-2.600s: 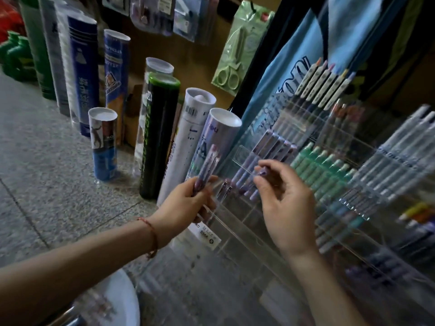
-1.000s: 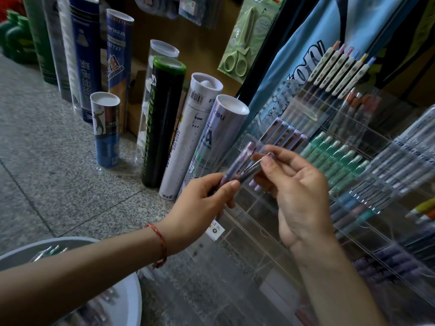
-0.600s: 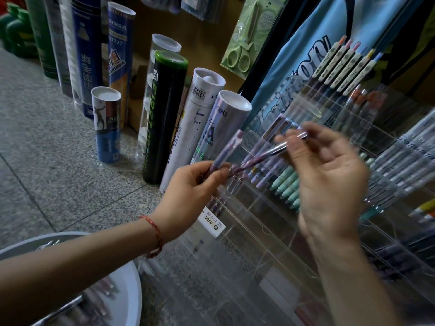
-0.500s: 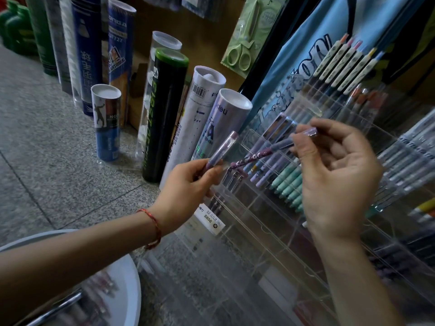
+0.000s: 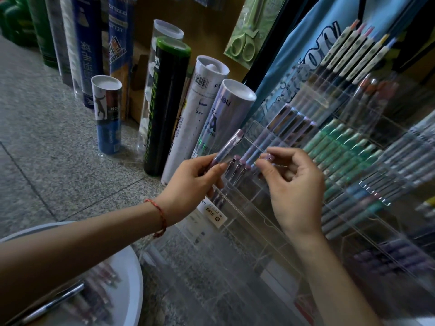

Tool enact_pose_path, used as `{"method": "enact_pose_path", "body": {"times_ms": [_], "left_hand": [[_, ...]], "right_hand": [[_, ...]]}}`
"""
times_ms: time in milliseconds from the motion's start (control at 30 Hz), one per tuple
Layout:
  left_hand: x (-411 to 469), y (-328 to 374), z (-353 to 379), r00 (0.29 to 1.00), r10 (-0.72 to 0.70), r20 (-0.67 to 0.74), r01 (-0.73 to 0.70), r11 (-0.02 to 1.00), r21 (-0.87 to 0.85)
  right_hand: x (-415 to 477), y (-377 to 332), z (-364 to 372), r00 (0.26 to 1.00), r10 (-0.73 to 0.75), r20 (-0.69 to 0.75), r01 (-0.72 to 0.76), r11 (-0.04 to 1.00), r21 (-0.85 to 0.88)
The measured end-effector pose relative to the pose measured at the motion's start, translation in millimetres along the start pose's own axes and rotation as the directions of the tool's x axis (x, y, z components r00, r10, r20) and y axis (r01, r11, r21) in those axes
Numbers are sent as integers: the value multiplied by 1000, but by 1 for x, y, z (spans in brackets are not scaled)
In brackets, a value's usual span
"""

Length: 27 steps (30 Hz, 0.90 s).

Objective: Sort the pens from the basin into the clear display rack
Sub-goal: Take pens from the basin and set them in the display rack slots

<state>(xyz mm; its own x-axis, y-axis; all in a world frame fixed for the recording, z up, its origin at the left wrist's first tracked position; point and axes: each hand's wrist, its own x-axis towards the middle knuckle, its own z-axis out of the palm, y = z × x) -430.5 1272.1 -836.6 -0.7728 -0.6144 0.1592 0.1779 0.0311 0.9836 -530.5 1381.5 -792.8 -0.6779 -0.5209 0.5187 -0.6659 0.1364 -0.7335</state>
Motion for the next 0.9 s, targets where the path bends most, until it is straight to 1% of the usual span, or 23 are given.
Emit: {"method": "enact_pose_path", "body": {"times_ms": [133, 200, 233, 300, 333, 433, 500, 600, 667, 733, 800, 900], "left_hand": [[0, -1, 1, 1000, -3, -8, 3, 1000, -21], [0, -1, 1, 1000, -1, -11, 0, 1000, -25], [0, -1, 1, 1000, -3, -10, 3, 1000, -29], [0, -1, 1, 1000, -5, -6, 5, 999, -36], [0, -1, 1, 1000, -4, -4, 4, 999, -36], [1, -2, 0, 1000, 2, 3, -2, 999, -34], [1, -3, 0, 1000, 4, 3, -3, 999, -41], [1, -4, 0, 1000, 12, 1, -11, 999, -52], [2, -5, 0, 1000, 19, 0, -19, 998, -57], [2, -5, 0, 1000, 19, -3, -20, 998, -66], [2, -6, 0, 1000, 23, -6, -24, 998, -65], [2, -5, 0, 999, 32, -13, -33, 998, -53]], "right_hand": [[-1, 7, 5, 990, 55, 127, -46, 997, -69], [3, 8, 5, 985, 93, 146, -89, 995, -38], [5, 7, 3, 982, 121, 146, -123, 992, 4], [9, 6, 0, 980, 167, 107, -180, 976, 126], [9, 5, -1, 983, 169, 67, -178, 969, 171], [3, 2, 0, 996, 81, -27, -75, 978, 196], [2, 2, 1, 999, 27, -32, -21, 988, 155], [4, 5, 1, 1000, 4, -7, -4, 994, 110], [3, 6, 2, 998, -9, 67, 5, 998, 62], [1, 7, 3, 989, -30, 142, 37, 998, -43], [2, 8, 2, 985, 3, 175, 13, 996, -90], [4, 7, 3, 961, 118, 250, -68, 978, -198]]}}
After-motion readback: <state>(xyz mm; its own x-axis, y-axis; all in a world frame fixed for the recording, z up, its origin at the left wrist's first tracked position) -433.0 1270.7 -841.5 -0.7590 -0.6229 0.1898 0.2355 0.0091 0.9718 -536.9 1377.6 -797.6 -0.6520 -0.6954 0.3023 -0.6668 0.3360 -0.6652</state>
